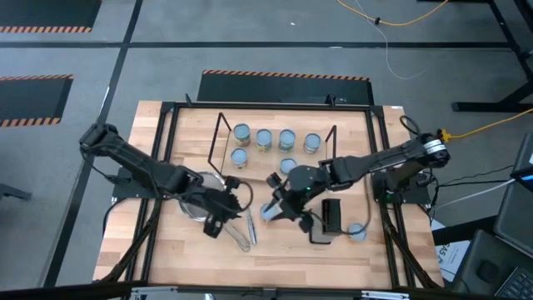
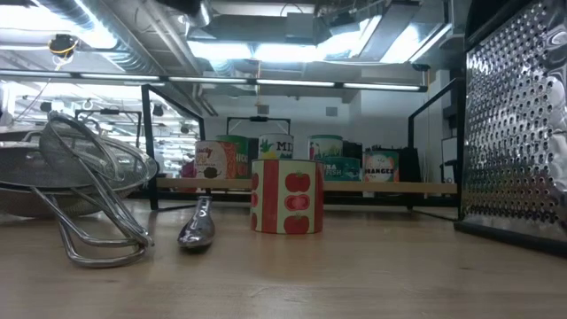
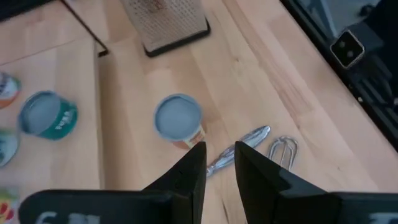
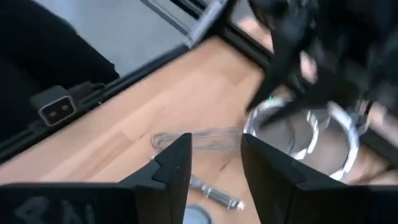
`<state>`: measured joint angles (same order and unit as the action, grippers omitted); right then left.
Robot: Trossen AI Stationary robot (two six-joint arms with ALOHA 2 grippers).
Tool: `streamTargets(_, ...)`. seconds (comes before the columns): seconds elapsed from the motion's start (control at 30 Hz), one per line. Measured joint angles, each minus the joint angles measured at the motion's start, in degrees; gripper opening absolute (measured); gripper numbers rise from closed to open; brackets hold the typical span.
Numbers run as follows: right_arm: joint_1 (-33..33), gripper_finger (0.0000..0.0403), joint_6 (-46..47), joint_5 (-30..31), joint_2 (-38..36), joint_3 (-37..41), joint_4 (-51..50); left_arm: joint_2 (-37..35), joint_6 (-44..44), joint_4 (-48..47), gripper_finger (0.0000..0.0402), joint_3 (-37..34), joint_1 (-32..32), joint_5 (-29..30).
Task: Pick and place cans onto a shelf
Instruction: Put the brown can on the shelf aligned with the other red can
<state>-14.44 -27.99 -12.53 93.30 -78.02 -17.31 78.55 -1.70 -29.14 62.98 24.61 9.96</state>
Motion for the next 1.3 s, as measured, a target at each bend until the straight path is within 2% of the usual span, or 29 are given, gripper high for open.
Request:
streamTargets(0.3,5.3,0.0143,12.2,0.0,8.8,0.0,0.4,-1.9,2.9,-1.6,0.0073,0.0,5.2,5.1)
streamTargets(0.63,7.9,0.0143,15.7,0.0,18.0,0.0,-0.2,-1.8,3.1,-1.9,0.0072,0.0,6.0,5.7)
streamTargets(1.1,7.9,0.0142,15.6,-0.1,20.4,0.0,-1.2,-1.8,3.1,-1.8,0.0072,0.0,6.0,5.7)
streamTargets(1.3,7.9,0.0114,15.7,0.0,20.8,0.0,-2.5,-1.8,3.1,-1.8,0.0072,0.0,6.0,5.7)
